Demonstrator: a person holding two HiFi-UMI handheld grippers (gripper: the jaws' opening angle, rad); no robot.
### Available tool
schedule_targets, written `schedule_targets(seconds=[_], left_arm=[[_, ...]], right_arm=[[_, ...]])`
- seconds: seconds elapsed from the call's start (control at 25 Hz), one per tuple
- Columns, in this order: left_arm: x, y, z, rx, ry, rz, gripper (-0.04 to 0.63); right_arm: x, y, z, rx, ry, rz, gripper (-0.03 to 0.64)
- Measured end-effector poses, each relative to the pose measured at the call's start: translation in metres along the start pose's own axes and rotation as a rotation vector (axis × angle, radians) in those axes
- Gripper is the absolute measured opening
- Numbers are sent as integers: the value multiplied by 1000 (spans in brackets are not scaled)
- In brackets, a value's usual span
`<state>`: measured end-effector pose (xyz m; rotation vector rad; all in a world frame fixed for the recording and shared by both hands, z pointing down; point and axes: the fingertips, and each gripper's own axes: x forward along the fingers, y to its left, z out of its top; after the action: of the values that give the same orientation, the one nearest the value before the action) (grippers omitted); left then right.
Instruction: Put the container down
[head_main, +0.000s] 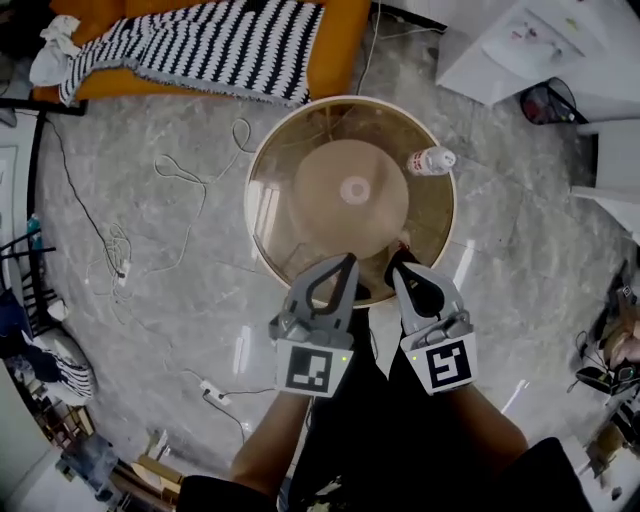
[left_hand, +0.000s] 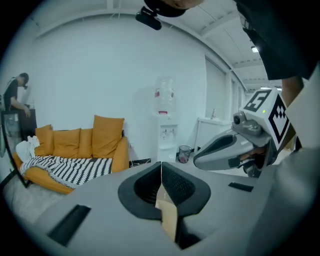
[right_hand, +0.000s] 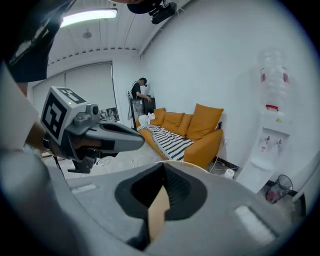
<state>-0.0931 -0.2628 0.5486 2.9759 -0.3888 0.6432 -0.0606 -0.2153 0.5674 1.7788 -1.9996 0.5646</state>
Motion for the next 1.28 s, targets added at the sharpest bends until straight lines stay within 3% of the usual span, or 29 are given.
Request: schedule_targets(seconds=[0.24,0.44,0.64,0.8,1.0,1.16,1.28], left_arm=[[-62,-8,54,-67,-56,39,18],[-93,-20,105,-66,-121,54,15],[-132,-32,155,-16,-209,51,15],[-162,-31,178,-94,-220,78,15],[-171,-25,203,-31,-245,89,15],[-170,-33,220,96,-291,65,15],[-168,-36,218,95,-289,51,15]], right_arm=[[-59,9,49,-25,-63,-46,-5],[-97,11,99,4,-146,-66,-5],[-125,27,144,8,-234,-57,-5],[-146,39,167,-18,-274,-54,-5],[-163,33,175,-39,-277,-74,-5],[-166,30,181,-51,-286,-89,-5],[-169,32,185,-69,-285,-88,-6]])
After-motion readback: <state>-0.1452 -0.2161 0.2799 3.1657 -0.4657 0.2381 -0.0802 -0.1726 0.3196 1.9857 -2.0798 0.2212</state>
